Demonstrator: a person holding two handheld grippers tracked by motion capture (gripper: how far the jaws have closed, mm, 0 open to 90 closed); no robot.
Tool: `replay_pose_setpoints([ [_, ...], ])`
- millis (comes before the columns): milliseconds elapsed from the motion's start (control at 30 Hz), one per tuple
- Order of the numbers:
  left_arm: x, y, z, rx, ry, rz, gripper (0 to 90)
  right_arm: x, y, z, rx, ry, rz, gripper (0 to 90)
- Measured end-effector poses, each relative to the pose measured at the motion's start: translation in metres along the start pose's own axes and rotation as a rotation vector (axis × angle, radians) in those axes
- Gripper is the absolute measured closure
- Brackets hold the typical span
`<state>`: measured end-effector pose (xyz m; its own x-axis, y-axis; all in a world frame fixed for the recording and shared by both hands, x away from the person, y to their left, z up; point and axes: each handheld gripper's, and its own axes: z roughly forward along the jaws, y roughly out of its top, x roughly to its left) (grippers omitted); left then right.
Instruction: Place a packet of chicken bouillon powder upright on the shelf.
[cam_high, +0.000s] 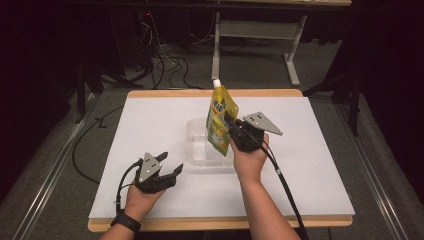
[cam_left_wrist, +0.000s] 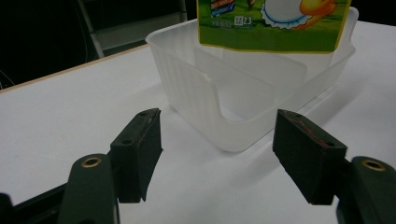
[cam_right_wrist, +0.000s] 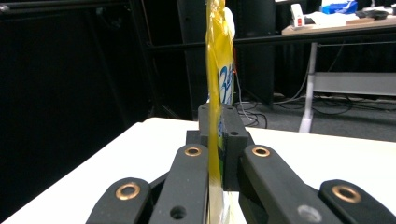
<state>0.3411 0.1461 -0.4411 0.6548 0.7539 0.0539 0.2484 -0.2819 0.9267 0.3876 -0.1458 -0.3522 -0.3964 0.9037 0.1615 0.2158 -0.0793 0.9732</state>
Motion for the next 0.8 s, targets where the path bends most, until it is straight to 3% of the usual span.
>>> replay_pose_setpoints([
  [167,0.001,0.000,-0.001,-0.002,-0.003,-0.002,33.2,0.003,-0.004,0.007,0.003,-0.027,-0.004,90.0],
  [800,-0.002,0.002,0.000,-0.007,-0.008,0.005,33.4,0.018,-0.006,0.023,0.027,-0.041,0.023,90.0],
])
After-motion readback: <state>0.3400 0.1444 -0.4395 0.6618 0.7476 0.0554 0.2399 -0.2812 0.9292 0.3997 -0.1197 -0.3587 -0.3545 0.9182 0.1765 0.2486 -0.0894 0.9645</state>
